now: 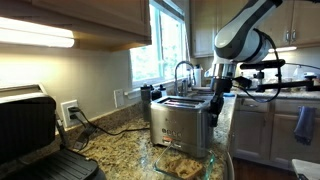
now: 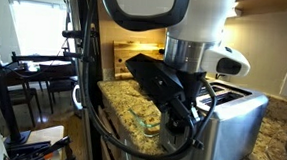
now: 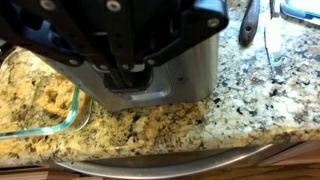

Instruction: Put a slice of bread in the toaster and push the toaster lever down

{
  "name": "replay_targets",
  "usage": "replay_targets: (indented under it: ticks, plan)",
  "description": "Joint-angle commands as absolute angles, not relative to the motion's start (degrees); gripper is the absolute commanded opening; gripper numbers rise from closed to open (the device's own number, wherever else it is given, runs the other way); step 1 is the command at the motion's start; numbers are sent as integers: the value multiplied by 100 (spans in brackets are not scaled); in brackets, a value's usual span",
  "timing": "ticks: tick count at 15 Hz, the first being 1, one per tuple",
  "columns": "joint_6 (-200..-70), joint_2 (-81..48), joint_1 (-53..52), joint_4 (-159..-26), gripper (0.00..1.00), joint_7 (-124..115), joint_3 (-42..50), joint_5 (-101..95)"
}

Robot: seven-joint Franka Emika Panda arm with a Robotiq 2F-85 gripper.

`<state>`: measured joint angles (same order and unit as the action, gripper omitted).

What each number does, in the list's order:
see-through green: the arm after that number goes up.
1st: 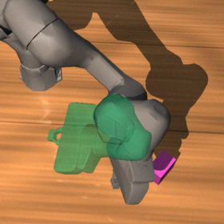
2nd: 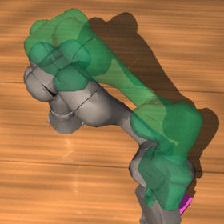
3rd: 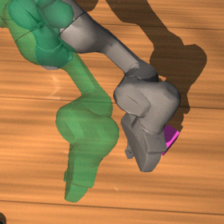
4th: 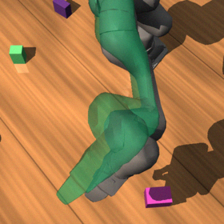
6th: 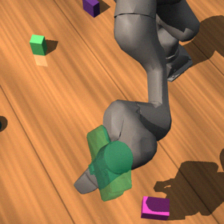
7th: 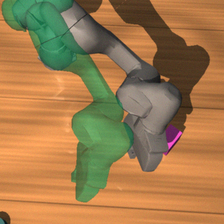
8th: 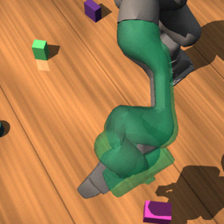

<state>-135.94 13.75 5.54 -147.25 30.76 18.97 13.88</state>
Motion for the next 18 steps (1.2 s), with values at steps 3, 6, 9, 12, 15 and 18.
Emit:
replay_targets:
  ticks: [3,6,9,12,15,18]
  plan:
    - [-14012,942,549,-14787,3,3294,1860,1691]
    - [-14128,710,564,-14784,3,3358,1817,1843]
    - [-14237,526,574,-14779,3,3441,1763,2015]
    - [-14295,458,568,-14791,3,3466,1738,2130]
    - [-14307,439,575,-14796,3,3473,1719,2205]
    - [-14264,529,617,-14820,3,3484,1730,2201]
